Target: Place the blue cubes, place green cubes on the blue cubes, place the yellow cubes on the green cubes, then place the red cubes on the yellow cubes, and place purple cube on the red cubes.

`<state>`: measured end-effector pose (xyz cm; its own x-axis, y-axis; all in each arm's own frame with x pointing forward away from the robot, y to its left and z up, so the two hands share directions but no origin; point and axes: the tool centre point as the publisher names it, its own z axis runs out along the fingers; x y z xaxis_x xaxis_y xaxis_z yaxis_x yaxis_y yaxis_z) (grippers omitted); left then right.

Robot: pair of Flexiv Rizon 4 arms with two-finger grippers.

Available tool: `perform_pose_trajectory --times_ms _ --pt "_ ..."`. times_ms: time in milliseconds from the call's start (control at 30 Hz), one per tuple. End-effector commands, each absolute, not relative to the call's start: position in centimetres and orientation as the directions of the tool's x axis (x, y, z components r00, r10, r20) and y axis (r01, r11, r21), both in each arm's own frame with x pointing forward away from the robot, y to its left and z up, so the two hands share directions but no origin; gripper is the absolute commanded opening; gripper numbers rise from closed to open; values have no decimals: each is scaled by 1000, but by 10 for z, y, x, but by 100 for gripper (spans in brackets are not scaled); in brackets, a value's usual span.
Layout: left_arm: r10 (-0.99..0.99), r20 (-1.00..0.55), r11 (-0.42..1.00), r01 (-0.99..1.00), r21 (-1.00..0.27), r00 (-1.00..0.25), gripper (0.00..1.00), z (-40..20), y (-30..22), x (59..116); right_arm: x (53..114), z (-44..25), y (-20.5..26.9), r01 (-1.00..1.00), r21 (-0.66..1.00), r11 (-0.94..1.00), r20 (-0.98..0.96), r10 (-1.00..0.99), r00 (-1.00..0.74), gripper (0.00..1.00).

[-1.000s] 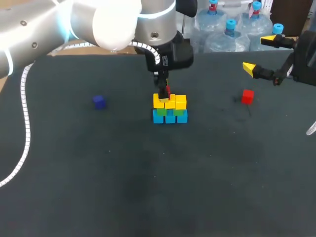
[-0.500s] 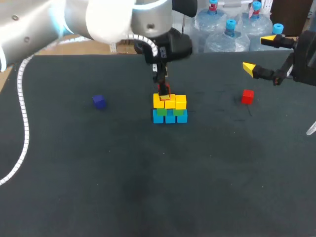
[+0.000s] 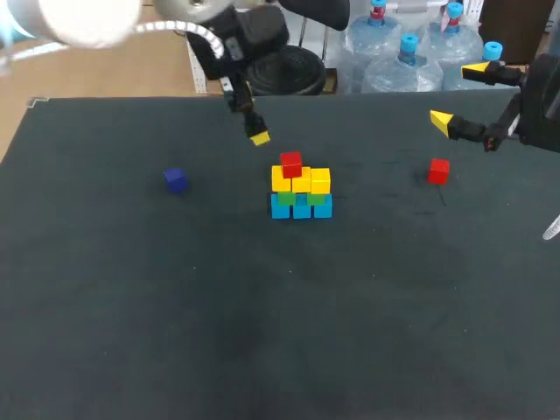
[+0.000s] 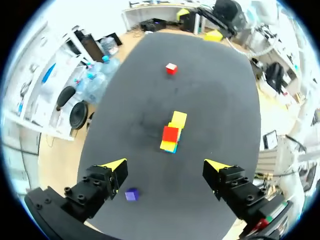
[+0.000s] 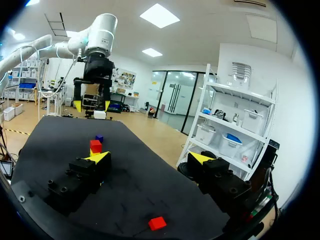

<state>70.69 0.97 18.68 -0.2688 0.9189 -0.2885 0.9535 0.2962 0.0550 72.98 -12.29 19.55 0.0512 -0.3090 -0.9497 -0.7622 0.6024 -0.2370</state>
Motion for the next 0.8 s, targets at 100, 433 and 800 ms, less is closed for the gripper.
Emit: perform_pose_trajectory --times_ms 100,433,800 --pt "733 -604 522 828 205 -313 100 201 48 683 729 196 -123 -762 -237 603 -950 -309 51 100" --pt "541 -797 733 616 289 -270 100 218 83 694 729 196 -123 -762 -237 603 -950 -309 51 100" --pt "488 -839 787 536 306 -238 100 213 98 687 729 196 -123 -762 -237 603 -950 -309 51 100"
